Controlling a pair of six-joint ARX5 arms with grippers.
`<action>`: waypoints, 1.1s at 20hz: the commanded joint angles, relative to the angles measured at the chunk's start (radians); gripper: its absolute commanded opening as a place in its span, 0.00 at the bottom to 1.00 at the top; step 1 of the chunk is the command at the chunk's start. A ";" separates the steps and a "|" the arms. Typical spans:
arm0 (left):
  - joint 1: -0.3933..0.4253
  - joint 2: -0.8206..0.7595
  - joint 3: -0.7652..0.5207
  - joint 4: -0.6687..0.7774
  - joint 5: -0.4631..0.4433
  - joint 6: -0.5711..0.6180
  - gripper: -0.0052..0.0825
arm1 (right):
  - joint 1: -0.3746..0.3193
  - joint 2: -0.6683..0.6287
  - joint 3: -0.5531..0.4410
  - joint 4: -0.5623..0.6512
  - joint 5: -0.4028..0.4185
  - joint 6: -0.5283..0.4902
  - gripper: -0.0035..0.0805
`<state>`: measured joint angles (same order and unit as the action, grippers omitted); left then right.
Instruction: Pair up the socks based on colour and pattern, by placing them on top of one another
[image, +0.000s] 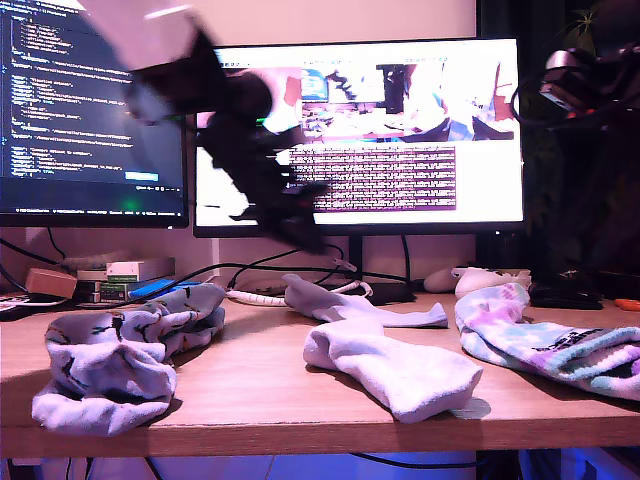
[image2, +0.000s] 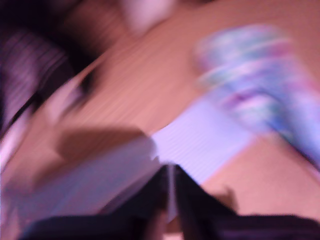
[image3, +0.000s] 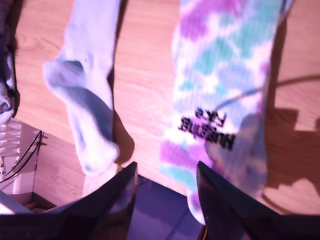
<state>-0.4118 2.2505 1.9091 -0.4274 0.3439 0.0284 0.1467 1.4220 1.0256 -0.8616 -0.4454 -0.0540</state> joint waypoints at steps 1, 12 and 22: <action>-0.013 0.005 -0.009 0.031 0.006 -0.069 0.45 | 0.016 -0.004 0.002 0.015 -0.011 -0.007 0.43; 0.013 0.023 -0.009 0.058 -0.155 -0.302 0.46 | 0.043 -0.004 0.002 0.034 -0.019 -0.006 0.43; 0.029 0.069 -0.009 0.043 -0.169 -0.391 0.79 | 0.089 -0.004 0.002 0.046 -0.020 -0.006 0.43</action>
<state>-0.3771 2.2688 1.9091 -0.3946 0.1741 -0.3424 0.2291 1.4220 1.0256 -0.8223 -0.4618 -0.0540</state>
